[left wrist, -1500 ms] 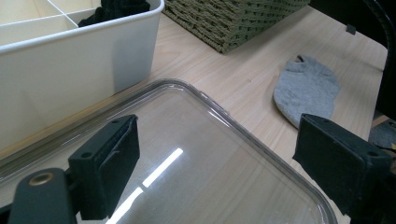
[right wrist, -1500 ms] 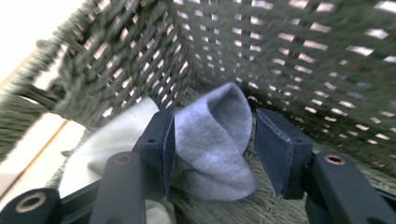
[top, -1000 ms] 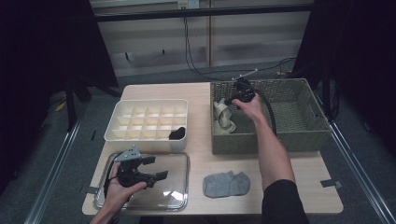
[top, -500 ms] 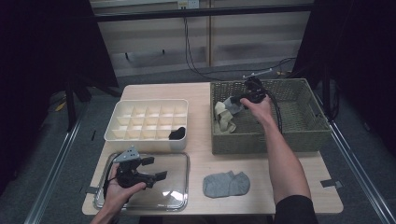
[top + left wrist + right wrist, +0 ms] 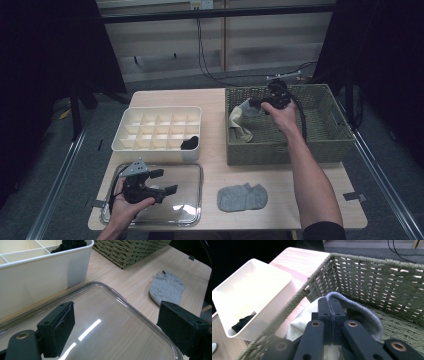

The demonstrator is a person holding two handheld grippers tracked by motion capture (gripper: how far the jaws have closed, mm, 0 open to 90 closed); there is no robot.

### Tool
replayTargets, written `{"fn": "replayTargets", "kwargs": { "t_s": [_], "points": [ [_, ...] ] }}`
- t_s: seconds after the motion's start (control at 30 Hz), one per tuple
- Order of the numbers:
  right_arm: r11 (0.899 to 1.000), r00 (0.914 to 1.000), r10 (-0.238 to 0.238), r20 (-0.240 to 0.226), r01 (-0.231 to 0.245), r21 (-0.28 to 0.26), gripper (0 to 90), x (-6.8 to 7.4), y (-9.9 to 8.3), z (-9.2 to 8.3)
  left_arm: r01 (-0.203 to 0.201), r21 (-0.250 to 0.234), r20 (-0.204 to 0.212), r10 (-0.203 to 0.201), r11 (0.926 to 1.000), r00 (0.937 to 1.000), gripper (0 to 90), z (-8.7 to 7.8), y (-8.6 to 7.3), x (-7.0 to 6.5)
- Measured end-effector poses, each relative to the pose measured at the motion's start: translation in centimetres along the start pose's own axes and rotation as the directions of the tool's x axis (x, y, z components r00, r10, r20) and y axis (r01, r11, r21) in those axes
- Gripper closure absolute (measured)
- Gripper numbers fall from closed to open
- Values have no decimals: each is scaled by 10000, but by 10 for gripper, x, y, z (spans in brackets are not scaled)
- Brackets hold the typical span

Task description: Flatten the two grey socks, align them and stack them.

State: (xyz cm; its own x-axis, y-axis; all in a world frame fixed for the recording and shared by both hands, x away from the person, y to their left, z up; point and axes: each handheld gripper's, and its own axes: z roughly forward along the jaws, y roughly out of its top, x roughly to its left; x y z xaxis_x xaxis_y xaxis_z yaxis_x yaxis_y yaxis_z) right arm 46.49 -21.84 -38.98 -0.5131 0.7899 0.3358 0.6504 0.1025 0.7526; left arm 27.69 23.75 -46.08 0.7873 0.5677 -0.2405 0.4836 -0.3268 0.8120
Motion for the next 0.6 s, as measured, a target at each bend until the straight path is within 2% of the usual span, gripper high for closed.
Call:
{"fn": "replayTargets", "kwargs": {
  "t_s": [0.13,0.4,0.6],
  "points": [
    [9993,9999,31,-148,-37,-381,899,4,0,-6,24,2,-57,-24,10000,10000,139,0,0,0],
    [9969,9995,282,137,-271,-738,899,-1,-6,-23,33,-99,-130,-35,9999,9999,138,-1,-1,1],
    [9949,9998,173,-97,-182,-992,899,3,-10,-34,11,-84,-171,-12,10000,9999,137,-2,-1,1]
  ]
}}
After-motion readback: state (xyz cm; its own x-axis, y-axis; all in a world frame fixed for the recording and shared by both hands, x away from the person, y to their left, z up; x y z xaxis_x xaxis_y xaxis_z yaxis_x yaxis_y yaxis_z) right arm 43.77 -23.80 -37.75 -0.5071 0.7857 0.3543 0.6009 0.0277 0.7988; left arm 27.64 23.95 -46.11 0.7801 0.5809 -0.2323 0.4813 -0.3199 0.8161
